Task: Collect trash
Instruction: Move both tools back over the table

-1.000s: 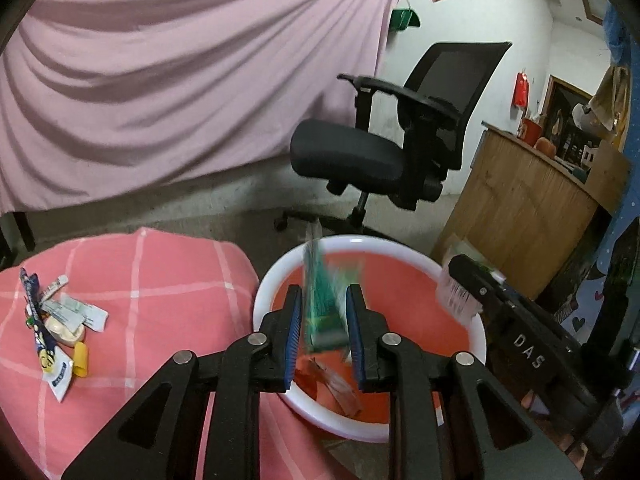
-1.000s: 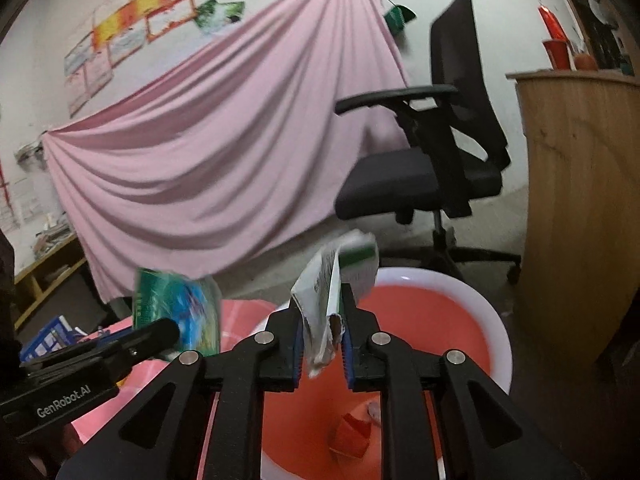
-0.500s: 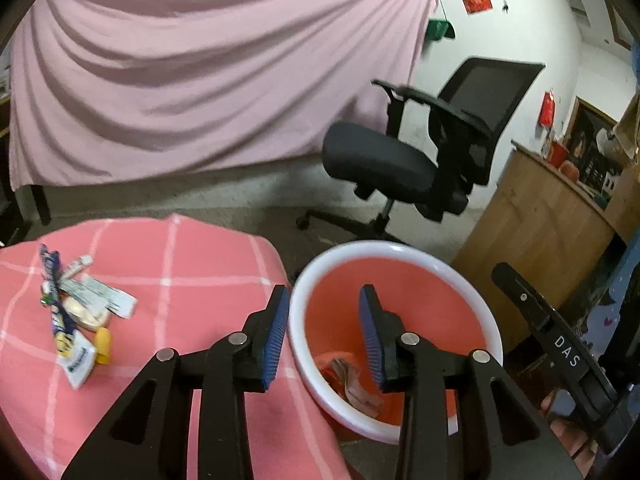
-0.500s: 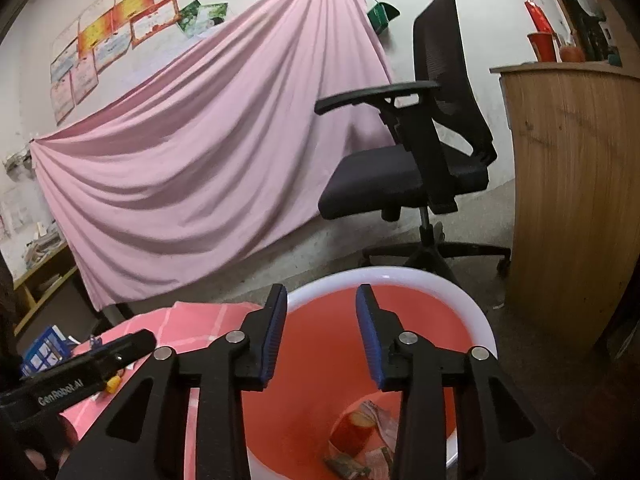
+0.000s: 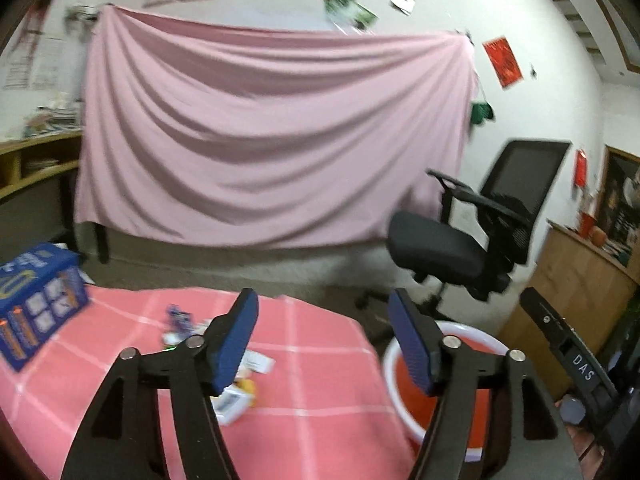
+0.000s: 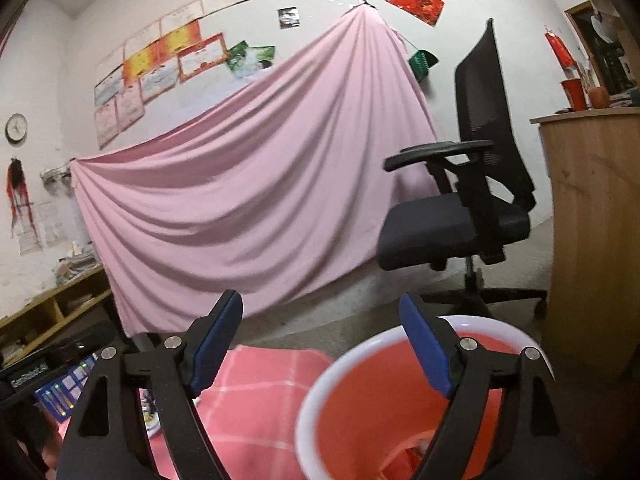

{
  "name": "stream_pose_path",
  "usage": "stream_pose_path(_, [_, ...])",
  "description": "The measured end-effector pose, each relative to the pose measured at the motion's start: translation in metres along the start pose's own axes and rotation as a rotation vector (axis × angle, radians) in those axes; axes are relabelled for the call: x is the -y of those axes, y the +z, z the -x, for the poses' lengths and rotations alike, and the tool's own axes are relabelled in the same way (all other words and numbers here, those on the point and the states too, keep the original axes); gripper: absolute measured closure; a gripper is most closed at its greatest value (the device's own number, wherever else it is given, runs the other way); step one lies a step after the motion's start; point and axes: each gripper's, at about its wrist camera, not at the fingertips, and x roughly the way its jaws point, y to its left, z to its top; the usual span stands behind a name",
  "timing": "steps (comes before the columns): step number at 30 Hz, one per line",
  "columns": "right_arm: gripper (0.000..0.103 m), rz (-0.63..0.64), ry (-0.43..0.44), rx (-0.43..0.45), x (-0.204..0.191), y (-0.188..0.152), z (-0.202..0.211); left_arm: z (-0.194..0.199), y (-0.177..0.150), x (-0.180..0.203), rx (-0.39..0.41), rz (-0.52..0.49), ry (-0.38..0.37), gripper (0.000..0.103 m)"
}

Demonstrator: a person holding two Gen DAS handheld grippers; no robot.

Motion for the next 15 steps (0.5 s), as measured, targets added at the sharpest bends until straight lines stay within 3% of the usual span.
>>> stream_pose_path(4, [0.000,0.018,0.038,0.076,-0.021,-0.001,0.004,0.022,-0.004,-0.033,0.070,0.041,0.059,0.020])
stream_pose_path(7, [0.000,0.049,0.050,0.106,-0.037,-0.005,0.005,0.046,-0.012,-0.057,0.167,0.066,0.123,0.002])
stream_pose_path(10, [0.000,0.082,0.065,0.108,-0.052,-0.009,0.001,0.060,-0.021,-0.074,0.223,0.065,0.177,0.002])
stream_pose_path(15, [0.000,0.142,0.103,0.115,-0.076,-0.018,-0.003,0.068,-0.030,-0.098,0.219,0.055,0.218,0.002])
